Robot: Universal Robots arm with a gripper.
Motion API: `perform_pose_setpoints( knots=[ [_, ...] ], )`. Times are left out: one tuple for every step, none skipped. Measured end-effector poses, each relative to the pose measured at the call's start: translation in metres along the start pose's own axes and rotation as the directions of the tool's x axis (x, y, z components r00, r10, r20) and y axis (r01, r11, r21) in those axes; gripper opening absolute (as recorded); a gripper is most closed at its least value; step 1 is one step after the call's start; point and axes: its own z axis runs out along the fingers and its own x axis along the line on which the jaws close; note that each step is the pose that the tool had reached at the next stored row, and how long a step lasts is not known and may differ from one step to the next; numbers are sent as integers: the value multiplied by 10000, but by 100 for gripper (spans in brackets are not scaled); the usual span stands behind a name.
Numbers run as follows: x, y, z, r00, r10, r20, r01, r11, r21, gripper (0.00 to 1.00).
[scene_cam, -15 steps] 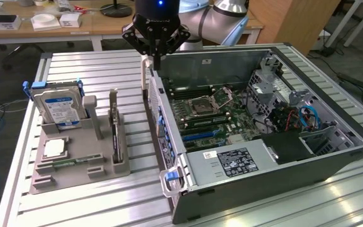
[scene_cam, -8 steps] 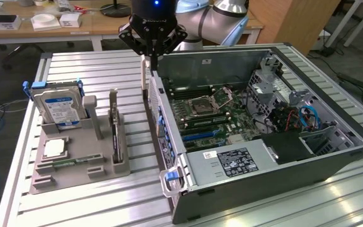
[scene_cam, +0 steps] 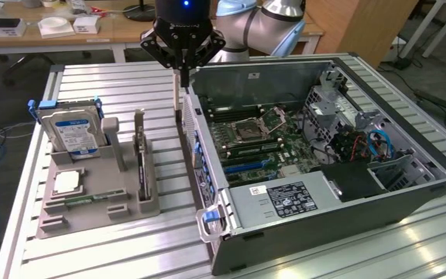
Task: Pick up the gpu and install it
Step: 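Reach for the gpu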
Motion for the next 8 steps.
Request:
perform_pose_setpoints(
  knots=[
    [9,-1,0,10000,0,0,0,10000,0,10],
    [18,-2,0,10000,0,1,0,10000,0,10],
    [27,-2,0,10000,0,0,0,10000,0,10],
    [37,-3,-1,10000,0,0,0,10000,0,10],
    [47,-4,-1,10000,1,1,-1,10000,0,10],
    [57,-5,-1,10000,0,0,0,10000,-1,10],
    [66,-6,-1,10000,0,0,0,10000,-1,10],
    [76,-7,-2,10000,1,0,-1,10000,0,10]
  ],
)
